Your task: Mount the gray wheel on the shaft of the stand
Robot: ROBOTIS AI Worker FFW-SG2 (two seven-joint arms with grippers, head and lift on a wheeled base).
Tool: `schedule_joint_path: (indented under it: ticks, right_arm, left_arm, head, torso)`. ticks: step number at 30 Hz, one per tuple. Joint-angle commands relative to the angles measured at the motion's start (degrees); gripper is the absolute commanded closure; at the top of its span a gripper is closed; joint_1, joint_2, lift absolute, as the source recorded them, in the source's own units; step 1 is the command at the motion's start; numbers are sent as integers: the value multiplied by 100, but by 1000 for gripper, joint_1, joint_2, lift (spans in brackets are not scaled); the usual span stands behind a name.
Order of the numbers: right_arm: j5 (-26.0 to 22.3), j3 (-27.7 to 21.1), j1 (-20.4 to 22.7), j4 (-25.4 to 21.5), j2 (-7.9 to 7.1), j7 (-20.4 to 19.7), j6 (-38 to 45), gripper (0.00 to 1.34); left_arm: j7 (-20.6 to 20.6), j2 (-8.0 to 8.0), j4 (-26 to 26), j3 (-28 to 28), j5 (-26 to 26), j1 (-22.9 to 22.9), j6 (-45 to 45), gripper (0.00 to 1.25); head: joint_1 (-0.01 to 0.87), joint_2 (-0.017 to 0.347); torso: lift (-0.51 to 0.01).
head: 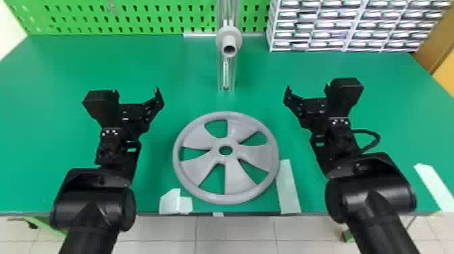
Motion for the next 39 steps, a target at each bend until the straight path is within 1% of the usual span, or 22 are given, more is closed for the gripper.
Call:
schedule_joint_path:
  ticks: [1, 7, 10, 13, 16, 20, 29, 34, 39]
  right_arm:
    - [-53, 20, -85, -221, -14, 0, 570, 226]
    - [-80, 91, -279, -538, -66, 0, 1458, 225]
    - [-71, 144, -419, -643, -110, 9, 1862, 225]
    - [-89, 161, -577, -775, -119, 53, 2398, 225]
    - [-115, 161, -771, -898, -110, 167, 3022, 225]
    - [-273, 267, -1114, -1003, -163, 220, 3901, 225]
    - [-467, 513, -1861, -1003, -277, 308, 5413, 226]
    - [-554, 592, -2230, -880, -277, 316, 6090, 228]
    - [-634, 671, -2573, -643, -251, 387, 6652, 228]
  left_arm:
    - [4, 0, 0, 0, 7, 0, 0, 128]
    - [-5, 0, 0, 9, 7, 0, 0, 128]
    - [4, 0, -9, 9, 7, 9, 0, 128]
    - [-5, 0, -9, 9, 7, 9, 0, 128]
    - [-5, 0, -9, 9, -2, 9, 0, 128]
    - [4, 0, -9, 0, -11, 0, 9, 128]
    - [4, 0, -9, -18, -37, -18, 26, 128]
    - [-5, 0, -9, -26, -46, -18, 44, 128]
    - [-5, 0, -9, -35, -63, -26, 53, 128]
  head:
    - [865, 52]
    - [865, 52]
    - [865, 52]
    - [865, 52]
    - [865, 52]
    - [865, 52]
    - [865, 52]
    - [865, 52]
    - [865, 52]
  torso:
    - [-101]
    - [-101]
    - [-101]
    - [-101]
    - [-101]
    - [-101]
    - [-101]
    - [-101]
    - [-101]
